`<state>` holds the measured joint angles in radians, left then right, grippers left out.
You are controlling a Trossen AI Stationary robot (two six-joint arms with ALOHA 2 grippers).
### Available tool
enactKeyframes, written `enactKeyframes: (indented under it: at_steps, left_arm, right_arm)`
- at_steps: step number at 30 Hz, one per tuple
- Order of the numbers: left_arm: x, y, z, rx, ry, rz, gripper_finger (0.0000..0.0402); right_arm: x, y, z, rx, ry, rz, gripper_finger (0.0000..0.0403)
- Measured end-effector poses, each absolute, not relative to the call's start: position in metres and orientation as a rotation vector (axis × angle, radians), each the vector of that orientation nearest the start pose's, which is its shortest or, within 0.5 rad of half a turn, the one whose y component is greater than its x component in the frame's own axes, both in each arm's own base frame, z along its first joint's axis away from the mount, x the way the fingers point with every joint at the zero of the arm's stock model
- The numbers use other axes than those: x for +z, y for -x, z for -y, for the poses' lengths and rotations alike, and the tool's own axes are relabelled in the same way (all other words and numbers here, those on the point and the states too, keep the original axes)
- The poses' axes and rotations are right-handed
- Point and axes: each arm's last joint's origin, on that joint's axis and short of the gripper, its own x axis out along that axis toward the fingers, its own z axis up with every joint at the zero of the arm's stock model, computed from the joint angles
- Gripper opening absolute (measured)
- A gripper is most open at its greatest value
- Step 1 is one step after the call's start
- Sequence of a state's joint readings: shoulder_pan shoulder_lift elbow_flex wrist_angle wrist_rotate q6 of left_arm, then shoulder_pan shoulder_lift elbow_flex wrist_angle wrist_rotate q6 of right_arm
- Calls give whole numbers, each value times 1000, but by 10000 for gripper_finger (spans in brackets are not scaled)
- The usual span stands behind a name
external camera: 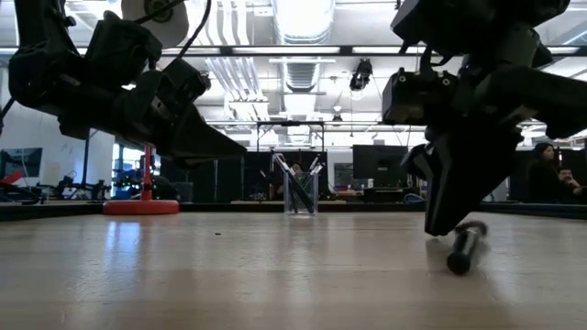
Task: Put items in baskets/containers
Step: Put the black powder brush into the transparent organizer
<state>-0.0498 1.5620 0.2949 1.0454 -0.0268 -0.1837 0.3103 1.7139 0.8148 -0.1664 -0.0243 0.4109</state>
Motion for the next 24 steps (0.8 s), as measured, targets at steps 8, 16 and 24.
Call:
enactKeyframes:
  at_steps: [8, 16, 24]
  left_arm:
    - [130, -242, 11, 0, 200, -225, 0]
    - [128, -241, 11, -1, 207, -243, 0]
    - [128, -241, 11, -3, 208, -244, 0]
  right_arm:
    - [134, -292, -95, 112, -199, -1080, 9]
    - [161, -281, -101, 105, -157, -1124, 42]
    - [161, -267, -117, 125, -94, -1160, 125]
